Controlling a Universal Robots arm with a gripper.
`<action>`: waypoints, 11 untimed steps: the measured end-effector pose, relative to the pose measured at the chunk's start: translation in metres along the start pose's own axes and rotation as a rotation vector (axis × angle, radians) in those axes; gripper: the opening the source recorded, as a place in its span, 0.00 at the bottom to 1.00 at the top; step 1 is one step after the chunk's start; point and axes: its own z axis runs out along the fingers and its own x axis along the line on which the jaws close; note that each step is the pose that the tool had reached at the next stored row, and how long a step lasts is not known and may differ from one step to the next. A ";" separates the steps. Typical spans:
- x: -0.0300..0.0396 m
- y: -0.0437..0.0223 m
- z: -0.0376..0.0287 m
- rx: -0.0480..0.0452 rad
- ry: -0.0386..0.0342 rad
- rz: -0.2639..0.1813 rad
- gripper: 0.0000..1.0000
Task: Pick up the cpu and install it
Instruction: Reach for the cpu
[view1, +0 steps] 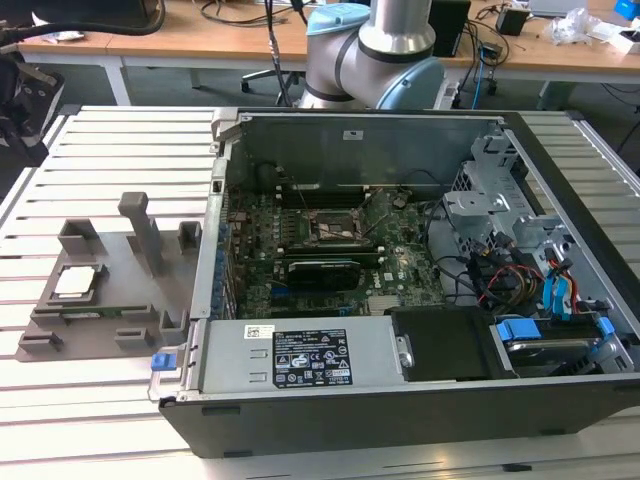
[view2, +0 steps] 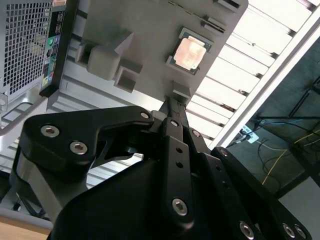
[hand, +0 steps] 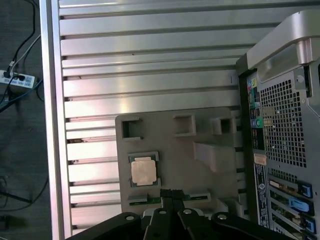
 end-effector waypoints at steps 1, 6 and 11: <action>0.0034 -0.0003 0.0000 -0.0001 0.0000 0.000 0.11; 0.0147 -0.0011 -0.0001 0.0000 0.0000 0.000 0.11; 0.0248 -0.0018 -0.0002 0.0000 0.0000 0.000 0.11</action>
